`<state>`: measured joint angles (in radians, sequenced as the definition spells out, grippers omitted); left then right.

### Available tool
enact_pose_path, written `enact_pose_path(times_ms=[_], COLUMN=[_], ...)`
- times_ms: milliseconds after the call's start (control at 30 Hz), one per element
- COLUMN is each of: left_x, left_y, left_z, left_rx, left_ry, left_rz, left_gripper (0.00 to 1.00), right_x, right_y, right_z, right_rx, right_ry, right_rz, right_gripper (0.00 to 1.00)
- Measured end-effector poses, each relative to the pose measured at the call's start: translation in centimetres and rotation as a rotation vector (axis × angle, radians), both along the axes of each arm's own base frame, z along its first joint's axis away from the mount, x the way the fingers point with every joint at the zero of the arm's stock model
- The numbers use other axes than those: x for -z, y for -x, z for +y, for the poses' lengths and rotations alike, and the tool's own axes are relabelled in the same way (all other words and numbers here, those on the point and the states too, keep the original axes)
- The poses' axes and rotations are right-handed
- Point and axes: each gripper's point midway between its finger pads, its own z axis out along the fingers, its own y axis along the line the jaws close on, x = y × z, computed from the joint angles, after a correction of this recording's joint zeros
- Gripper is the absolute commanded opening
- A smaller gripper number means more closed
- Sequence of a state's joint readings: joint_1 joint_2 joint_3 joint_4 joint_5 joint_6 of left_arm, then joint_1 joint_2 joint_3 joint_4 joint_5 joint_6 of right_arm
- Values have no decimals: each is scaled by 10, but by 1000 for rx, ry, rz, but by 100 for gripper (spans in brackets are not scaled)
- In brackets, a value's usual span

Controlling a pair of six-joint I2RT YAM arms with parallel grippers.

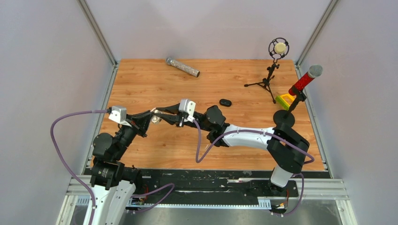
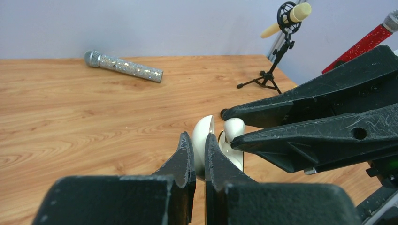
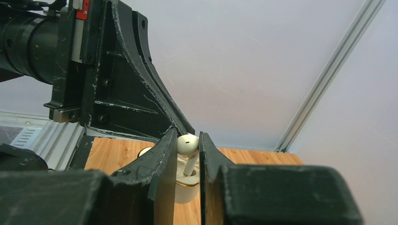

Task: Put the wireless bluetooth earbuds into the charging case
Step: Place the earbud in the charging case.

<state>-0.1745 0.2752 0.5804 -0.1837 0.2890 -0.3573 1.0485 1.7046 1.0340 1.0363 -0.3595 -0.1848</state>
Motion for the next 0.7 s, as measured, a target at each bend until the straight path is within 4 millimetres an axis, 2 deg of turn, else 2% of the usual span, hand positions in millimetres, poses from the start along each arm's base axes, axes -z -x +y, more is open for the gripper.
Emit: enact_pose_path(times_ms=[200,300,533,700], left_x=[1,1,-4,-4], left_y=[1,0,-2,-3], left_z=[0,1,6,7], left_rx=[1,-4,-38,-42], left_ry=[-1,0,6,8], left_rz=[4,2,-15,-17], left_gripper=[0,0,0,0], right_x=[0,-6,-6,-14], right_y=[7,8,4,3], right_z=[-3,-5,-3,0], right_rx=[-21,-20,-10,-13], right_ry=[-9,-35,-58,-77], right_rz=[-6,-20,-30,-42], right_gripper=[0,0,0,0])
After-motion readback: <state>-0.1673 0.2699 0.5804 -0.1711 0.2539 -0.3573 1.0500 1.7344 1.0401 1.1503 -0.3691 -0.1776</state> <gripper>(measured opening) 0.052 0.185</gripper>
